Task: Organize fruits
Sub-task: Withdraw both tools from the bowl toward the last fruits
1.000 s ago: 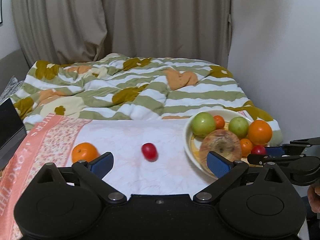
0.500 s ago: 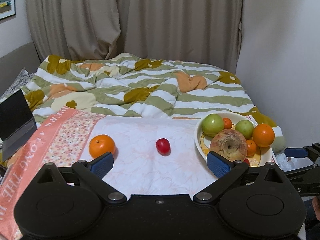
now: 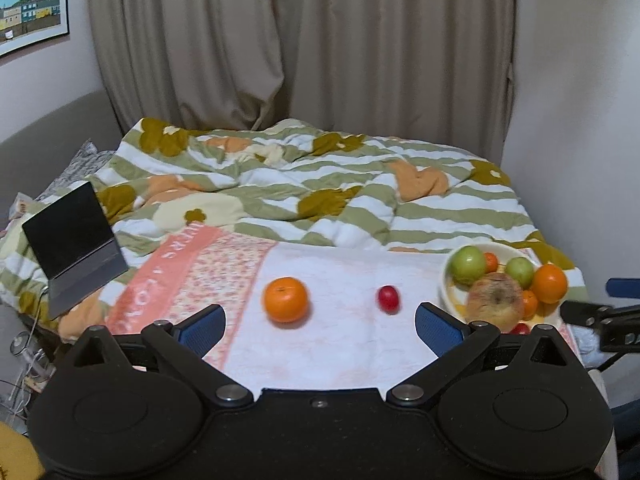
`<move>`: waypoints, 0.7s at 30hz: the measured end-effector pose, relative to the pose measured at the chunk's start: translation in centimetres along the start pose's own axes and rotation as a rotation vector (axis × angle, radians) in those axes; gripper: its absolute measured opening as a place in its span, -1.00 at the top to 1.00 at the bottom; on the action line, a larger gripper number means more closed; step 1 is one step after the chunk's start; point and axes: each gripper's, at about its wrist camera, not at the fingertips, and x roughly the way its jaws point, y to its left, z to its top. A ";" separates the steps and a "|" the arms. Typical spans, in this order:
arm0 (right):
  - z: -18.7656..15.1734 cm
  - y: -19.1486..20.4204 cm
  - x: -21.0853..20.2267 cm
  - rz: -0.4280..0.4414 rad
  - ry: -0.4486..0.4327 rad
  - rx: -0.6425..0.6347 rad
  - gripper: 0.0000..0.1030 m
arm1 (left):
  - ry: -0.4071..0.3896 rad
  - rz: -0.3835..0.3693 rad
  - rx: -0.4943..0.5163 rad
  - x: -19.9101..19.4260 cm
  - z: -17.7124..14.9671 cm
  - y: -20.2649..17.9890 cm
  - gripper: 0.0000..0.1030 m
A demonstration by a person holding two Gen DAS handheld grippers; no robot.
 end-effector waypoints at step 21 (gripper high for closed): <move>2.8 12.0 7.4 -0.107 0.072 0.156 -0.99 | 0.201 -0.183 0.170 10.8 2.3 11.1 -0.99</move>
